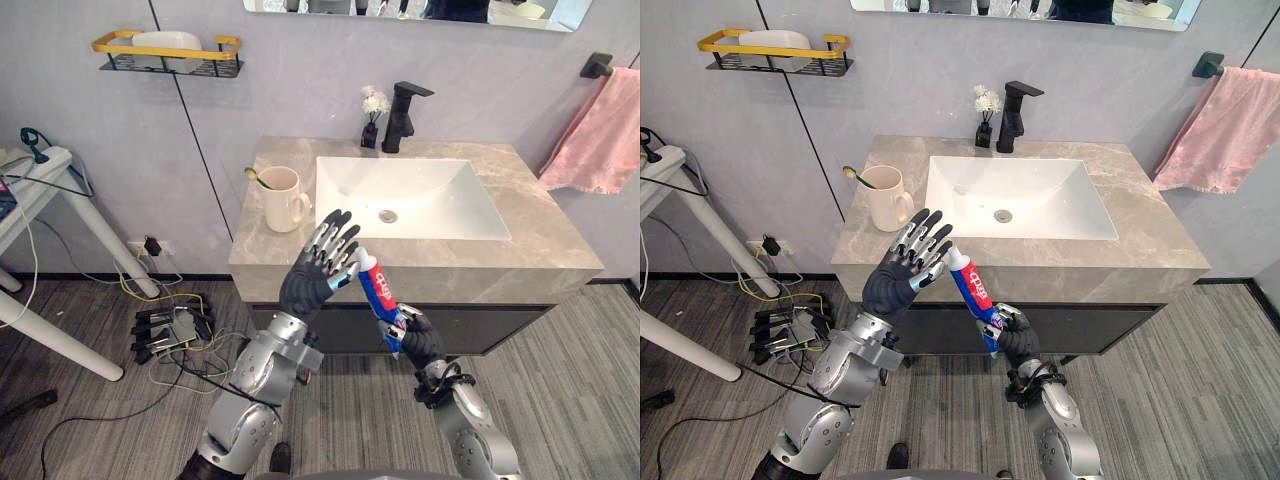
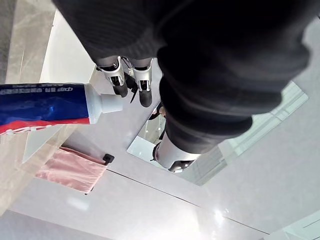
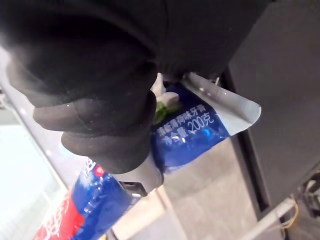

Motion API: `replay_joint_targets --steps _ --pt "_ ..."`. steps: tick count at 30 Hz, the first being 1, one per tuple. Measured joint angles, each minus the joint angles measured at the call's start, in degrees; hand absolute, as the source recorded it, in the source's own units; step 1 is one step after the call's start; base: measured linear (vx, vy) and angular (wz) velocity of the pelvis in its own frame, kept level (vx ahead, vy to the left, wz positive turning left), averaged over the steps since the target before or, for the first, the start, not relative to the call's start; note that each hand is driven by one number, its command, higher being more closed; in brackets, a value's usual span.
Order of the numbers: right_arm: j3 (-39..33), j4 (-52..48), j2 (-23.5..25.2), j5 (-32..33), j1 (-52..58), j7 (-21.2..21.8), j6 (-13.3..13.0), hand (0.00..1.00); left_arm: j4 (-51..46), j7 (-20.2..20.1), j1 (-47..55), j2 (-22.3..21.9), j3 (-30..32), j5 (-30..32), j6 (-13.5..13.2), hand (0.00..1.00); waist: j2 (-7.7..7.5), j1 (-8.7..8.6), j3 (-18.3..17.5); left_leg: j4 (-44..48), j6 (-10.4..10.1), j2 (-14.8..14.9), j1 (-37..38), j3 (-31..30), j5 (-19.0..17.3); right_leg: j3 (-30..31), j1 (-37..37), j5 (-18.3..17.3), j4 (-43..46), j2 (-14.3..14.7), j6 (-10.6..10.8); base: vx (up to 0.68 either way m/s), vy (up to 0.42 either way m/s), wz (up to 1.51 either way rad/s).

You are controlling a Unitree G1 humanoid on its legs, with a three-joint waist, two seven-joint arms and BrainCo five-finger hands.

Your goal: Organize washtable

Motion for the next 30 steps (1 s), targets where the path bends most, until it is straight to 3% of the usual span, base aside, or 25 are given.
replay_joint_targets --steps 8,22,30 --pt "-0.1 0.0 -0.1 -1.2 -0.7 0.0 0.0 1.00 0.7 -0.1 0.0 0.0 0.1 0.0 0.0 0.00 -0.09 0.07 0.2 0.0 0.1 0.3 0.6 3.0 -0.8 3.3 -1.2 0.7 -0.2 0.1 -0.2 -0.01 -0.001 -0.21" --pt "-1.2 0.0 -0.1 -2.1 -0.7 0.0 0.0 1.00 2.6 -0.1 0.0 -0.2 1.9 0.2 -0.1 0.00 -0.29 -1.37 0.7 0.0 0.2 0.3 1.4 4.5 -1.4 4.7 -1.2 1.0 -0.2 0.0 0.2 0.00 -0.002 -0.06" --pt "-1.3 0.1 0.1 -4.0 -0.7 -0.1 0.0 1.00 2.8 0.0 0.0 -1.2 3.7 1.2 -1.3 0.00 -0.40 -1.35 1.0 0.0 0.2 0.2 1.4 4.4 -1.4 4.6 -1.2 0.8 -0.2 0.0 0.0 0.00 0.000 0.00"
